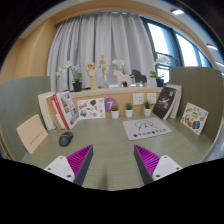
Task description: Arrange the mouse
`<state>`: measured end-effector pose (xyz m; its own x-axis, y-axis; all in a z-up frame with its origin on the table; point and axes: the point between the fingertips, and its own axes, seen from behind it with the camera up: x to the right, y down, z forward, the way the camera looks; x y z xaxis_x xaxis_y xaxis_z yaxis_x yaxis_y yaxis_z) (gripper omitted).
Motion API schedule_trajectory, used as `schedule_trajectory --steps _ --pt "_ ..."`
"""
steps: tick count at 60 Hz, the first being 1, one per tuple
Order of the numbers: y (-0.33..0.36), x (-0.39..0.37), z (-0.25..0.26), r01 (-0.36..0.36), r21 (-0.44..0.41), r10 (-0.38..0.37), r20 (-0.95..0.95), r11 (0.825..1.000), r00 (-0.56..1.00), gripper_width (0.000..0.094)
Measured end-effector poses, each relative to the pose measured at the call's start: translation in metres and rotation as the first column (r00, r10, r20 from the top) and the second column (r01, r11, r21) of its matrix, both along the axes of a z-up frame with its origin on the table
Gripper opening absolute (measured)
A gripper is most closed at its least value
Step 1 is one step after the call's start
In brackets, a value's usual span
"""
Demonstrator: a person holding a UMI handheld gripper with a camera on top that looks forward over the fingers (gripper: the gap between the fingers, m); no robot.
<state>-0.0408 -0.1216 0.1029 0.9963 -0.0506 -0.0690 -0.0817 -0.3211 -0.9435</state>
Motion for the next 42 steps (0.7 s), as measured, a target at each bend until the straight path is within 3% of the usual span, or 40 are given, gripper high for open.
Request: schedule_trajectory --steps 11,19,31,42 --pt "0.025 -0.111 -0.036 -0.137 -0.062 0.136 -0.021 0.989 0.990 0.0842" --pt "0.050 -0.168 -0.060 -0.199 -0.106 0.198 -0.025 0.974 0.980 0.0841" --pt "0.110 -0.222 -0.082 -0.230 -0.149 0.229 -0.021 0.962 0.973 0.0841" --pt "0.162 -0.238 -0.102 -0.196 -0.231 0.206 0.019 0.953 0.978 0.0838"
